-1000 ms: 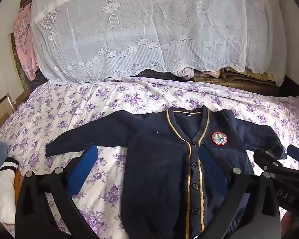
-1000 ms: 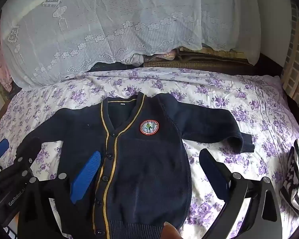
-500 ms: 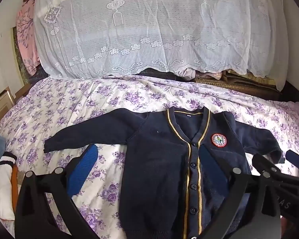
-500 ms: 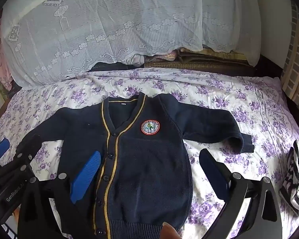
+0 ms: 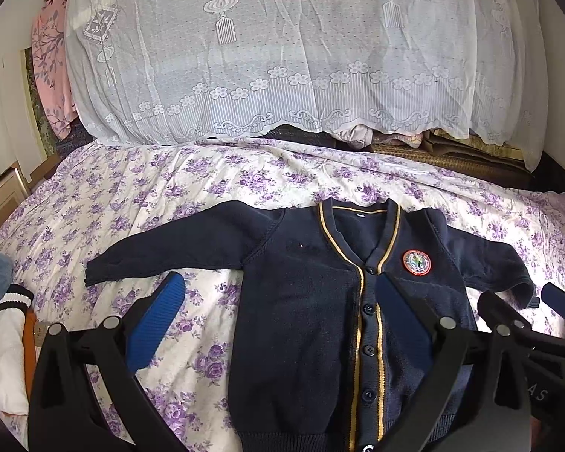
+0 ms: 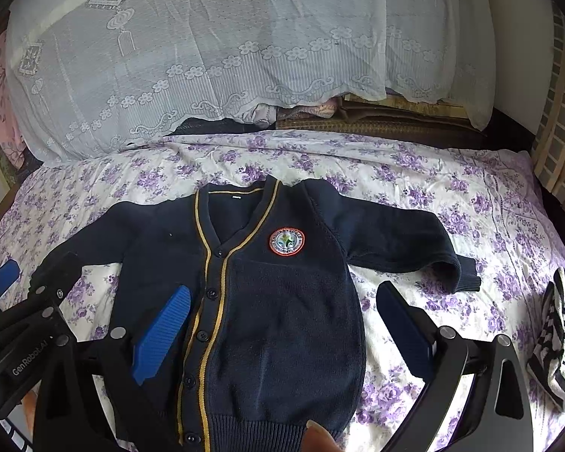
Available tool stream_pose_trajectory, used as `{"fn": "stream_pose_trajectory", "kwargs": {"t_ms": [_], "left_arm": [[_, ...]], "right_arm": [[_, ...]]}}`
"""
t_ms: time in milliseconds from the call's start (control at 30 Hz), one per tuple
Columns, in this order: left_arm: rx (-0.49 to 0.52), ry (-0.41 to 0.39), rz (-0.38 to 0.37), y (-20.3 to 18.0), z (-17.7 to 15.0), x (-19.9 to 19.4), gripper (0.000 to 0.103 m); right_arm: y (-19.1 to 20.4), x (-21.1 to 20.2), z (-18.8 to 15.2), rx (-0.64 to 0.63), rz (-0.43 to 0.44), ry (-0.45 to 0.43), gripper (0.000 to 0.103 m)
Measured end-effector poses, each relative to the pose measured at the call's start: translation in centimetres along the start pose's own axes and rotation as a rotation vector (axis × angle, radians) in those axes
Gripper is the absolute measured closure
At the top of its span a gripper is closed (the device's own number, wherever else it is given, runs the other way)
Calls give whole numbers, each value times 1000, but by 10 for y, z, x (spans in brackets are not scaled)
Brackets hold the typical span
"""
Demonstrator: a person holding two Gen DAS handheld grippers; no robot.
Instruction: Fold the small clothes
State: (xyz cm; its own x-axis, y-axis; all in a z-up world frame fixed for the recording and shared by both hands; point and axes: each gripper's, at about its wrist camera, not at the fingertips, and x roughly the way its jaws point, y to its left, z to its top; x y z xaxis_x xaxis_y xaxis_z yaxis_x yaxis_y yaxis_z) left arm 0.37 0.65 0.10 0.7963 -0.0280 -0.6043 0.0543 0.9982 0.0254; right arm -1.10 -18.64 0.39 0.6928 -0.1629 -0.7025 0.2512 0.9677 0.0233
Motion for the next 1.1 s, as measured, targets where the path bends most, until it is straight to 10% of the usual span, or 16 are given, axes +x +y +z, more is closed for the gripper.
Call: {"fn": "stream_pose_trajectory", "kwargs": {"t_ms": [1100], "left_arm": [[15, -8, 15, -1, 1, -1, 4]], "right_arm": [[2, -1, -1, 0, -2, -2, 3]]}}
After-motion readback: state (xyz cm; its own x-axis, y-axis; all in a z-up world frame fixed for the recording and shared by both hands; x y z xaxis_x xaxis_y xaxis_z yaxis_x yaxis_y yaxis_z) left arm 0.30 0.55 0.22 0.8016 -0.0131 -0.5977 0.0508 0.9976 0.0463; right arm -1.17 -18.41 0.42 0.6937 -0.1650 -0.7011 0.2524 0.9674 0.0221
